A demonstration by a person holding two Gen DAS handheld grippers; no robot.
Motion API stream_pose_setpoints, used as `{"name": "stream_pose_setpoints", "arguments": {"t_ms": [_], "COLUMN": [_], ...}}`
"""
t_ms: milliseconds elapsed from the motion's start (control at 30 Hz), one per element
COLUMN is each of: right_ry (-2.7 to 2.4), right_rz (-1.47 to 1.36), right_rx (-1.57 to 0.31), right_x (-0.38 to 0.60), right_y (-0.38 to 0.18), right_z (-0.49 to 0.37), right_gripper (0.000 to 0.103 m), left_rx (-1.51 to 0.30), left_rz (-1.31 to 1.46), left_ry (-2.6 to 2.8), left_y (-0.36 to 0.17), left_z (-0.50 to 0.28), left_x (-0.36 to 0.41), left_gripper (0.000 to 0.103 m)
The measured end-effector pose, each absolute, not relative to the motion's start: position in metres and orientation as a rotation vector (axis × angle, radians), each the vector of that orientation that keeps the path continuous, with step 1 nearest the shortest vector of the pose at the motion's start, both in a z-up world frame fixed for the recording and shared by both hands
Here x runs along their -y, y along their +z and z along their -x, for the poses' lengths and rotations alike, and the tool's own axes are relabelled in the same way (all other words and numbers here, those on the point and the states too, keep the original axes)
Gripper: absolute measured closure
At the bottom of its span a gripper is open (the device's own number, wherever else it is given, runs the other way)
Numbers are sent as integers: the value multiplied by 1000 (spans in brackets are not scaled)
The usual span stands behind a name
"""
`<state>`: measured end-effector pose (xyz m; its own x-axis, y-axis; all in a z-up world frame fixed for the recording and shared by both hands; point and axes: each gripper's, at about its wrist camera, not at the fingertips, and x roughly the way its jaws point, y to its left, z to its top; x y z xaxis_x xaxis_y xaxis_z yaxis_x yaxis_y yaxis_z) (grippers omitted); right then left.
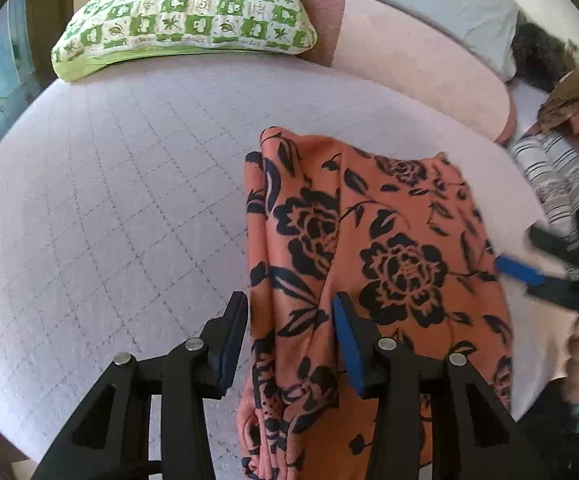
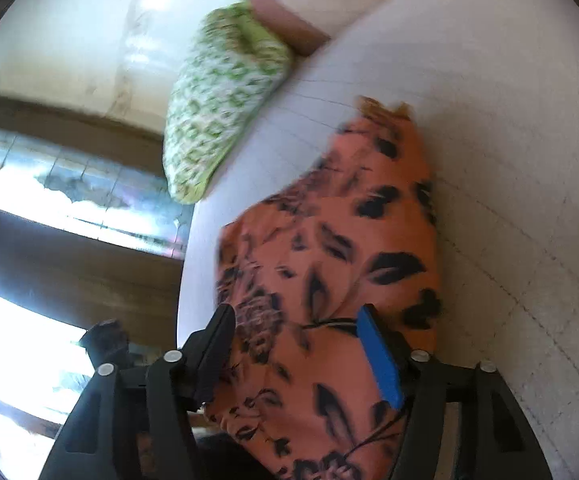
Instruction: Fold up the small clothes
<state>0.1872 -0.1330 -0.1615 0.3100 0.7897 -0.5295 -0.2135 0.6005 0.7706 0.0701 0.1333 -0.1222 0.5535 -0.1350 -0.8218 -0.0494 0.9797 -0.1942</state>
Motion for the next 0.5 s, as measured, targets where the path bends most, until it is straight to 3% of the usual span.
{"name": "stream_pose_setpoints", "arguments": {"t_ms": [167, 233, 300, 433, 500], "right_ry": [693, 676, 665, 710, 656], "right_rz": [-582, -649, -674, -586, -503], "right_rx": [-1041, -1082, -1071, -1011, -1081], "right_x": [123, 130, 136, 126, 120], "right_y": [-163, -187, -172, -149, -172], "right_z": [-200, -206, -202, -192, -200], "right_gripper": [21, 24, 23, 17, 19], "left_rx": [-957, -957, -957, -962, -965], "left_rz": [179, 172, 161, 151, 158], "left_ry": [11, 24, 22, 31, 33], "left_y": [-117, -117, -117, -116, -115], "left_z": [-62, -58, -56, -54, -54], "left_x": [-125, -123, -125, -124, -123], "left_gripper": [44, 43, 43, 43, 43]}}
